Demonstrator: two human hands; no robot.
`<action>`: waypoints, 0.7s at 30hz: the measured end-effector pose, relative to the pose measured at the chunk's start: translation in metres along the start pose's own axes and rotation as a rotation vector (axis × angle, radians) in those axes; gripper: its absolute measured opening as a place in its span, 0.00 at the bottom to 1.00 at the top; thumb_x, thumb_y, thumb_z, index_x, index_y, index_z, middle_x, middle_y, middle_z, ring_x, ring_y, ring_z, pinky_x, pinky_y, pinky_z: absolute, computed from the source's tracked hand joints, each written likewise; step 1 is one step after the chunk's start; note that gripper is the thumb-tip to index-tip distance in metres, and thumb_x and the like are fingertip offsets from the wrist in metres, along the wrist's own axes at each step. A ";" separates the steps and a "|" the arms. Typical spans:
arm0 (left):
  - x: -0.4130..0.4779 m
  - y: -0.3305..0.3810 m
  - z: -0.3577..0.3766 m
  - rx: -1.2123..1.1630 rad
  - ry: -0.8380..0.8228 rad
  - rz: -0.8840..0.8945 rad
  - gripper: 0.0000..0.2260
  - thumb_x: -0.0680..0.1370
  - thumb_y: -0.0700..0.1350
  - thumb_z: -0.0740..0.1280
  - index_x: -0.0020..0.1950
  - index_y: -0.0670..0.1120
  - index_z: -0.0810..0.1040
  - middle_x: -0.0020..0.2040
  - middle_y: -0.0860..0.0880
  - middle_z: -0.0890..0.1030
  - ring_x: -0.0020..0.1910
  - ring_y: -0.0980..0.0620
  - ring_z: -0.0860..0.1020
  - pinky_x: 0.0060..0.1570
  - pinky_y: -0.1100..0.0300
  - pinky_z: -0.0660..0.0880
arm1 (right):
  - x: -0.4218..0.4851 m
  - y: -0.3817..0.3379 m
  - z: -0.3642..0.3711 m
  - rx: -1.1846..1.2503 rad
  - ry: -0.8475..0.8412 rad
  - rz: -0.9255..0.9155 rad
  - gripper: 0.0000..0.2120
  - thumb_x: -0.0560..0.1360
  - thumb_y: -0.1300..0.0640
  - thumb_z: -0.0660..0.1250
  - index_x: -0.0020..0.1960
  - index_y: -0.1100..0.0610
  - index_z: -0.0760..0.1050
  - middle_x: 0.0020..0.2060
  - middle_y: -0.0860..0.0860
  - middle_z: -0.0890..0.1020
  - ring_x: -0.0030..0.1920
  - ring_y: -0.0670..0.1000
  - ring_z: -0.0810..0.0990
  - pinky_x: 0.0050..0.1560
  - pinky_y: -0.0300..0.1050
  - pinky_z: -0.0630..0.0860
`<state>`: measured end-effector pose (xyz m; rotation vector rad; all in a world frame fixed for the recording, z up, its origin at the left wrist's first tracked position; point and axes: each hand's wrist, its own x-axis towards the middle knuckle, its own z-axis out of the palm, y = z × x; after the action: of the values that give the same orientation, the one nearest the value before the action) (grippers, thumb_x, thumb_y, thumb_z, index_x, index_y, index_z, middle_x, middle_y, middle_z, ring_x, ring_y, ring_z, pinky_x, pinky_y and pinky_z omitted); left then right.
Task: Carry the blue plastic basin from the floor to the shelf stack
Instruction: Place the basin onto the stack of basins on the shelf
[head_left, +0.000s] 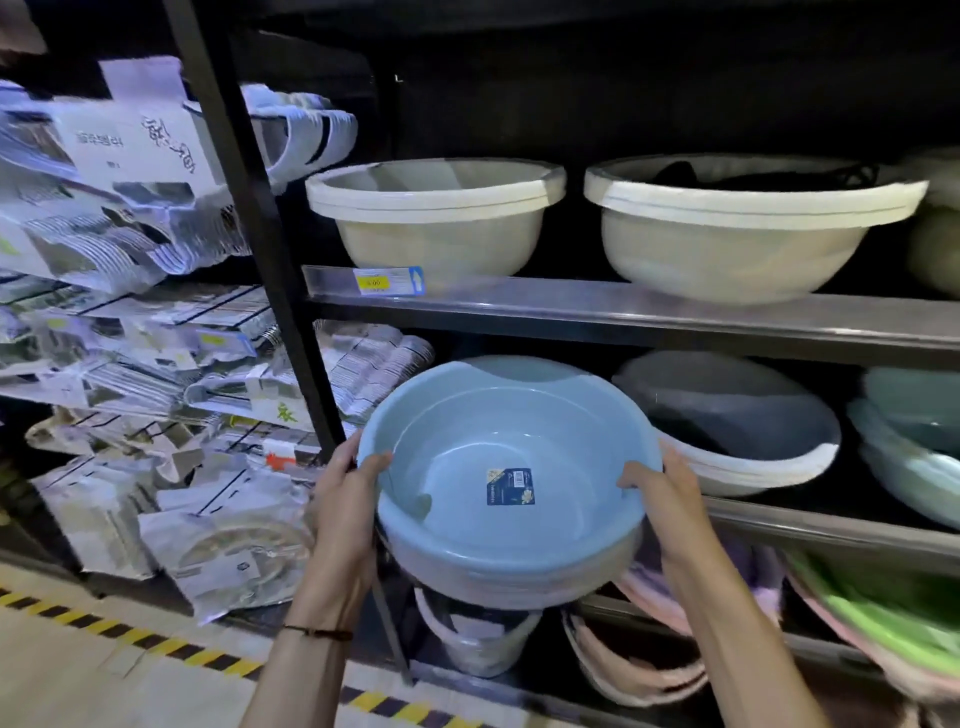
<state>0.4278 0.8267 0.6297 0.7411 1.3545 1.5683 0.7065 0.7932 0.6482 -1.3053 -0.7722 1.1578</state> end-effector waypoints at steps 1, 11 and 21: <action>0.009 -0.005 -0.004 -0.005 -0.035 0.015 0.19 0.76 0.36 0.69 0.65 0.51 0.84 0.58 0.41 0.87 0.55 0.37 0.85 0.51 0.43 0.84 | 0.000 0.007 0.005 0.012 0.014 -0.020 0.24 0.74 0.71 0.60 0.65 0.54 0.79 0.40 0.47 0.88 0.32 0.41 0.85 0.25 0.35 0.75; 0.072 -0.034 -0.013 -0.068 -0.193 0.040 0.18 0.74 0.36 0.70 0.63 0.46 0.83 0.56 0.38 0.86 0.49 0.41 0.85 0.51 0.45 0.81 | 0.031 0.050 0.035 0.036 0.125 -0.121 0.16 0.71 0.59 0.65 0.58 0.50 0.80 0.45 0.51 0.88 0.40 0.49 0.86 0.35 0.45 0.80; 0.148 -0.035 0.030 -0.114 -0.216 -0.021 0.16 0.72 0.38 0.71 0.60 0.41 0.83 0.44 0.44 0.83 0.38 0.47 0.79 0.32 0.59 0.72 | 0.114 0.037 0.051 -0.042 0.187 -0.205 0.11 0.72 0.56 0.67 0.54 0.56 0.76 0.43 0.50 0.80 0.43 0.50 0.77 0.41 0.45 0.71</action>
<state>0.4019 0.9732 0.5846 0.7985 1.1034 1.4888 0.6845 0.9123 0.6009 -1.3152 -0.7758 0.8472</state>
